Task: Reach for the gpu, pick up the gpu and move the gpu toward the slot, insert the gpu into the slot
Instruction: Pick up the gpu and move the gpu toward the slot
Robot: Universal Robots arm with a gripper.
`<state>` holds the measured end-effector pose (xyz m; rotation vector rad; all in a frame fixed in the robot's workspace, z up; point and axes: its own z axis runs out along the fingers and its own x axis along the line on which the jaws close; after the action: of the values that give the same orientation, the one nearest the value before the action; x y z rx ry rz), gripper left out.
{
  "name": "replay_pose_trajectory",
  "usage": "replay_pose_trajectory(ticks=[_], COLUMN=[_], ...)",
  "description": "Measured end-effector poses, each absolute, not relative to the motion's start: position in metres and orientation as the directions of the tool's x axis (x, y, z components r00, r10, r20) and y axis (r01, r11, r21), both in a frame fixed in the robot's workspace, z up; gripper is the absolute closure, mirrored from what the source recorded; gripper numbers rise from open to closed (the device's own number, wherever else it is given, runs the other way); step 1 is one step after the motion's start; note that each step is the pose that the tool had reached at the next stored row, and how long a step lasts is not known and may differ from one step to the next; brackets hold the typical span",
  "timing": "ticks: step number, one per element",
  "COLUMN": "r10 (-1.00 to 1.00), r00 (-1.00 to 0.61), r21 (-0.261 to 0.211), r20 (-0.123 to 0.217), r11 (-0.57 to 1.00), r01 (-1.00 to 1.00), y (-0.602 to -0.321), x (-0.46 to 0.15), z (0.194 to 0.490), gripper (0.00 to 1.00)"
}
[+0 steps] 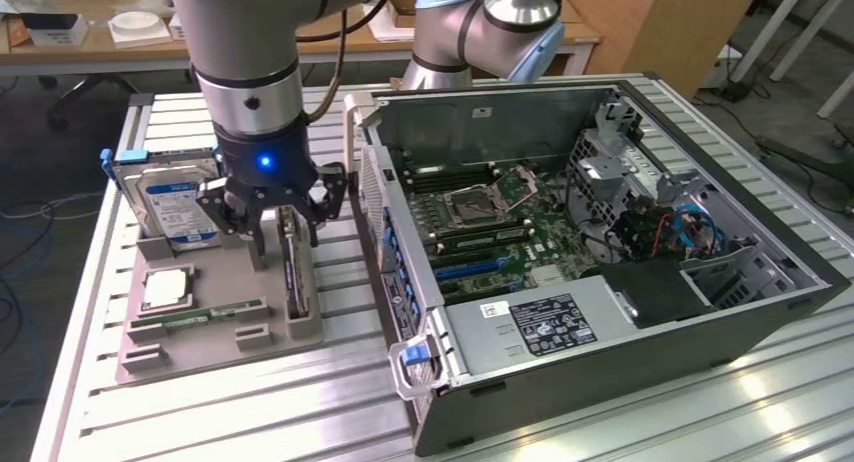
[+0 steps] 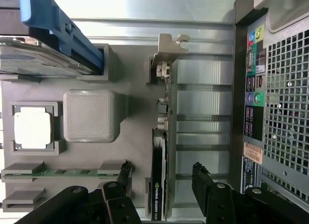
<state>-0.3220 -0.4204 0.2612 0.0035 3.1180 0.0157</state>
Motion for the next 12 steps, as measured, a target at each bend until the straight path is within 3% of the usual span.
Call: replay_pose_trajectory(ticks=[12], r10=[0.006], r00=[-1.000], r21=[0.010], r20=[-0.024], r11=[1.000], r01=[0.005], y=[-0.420], x=[-0.322], z=[0.239], gripper=[0.38])
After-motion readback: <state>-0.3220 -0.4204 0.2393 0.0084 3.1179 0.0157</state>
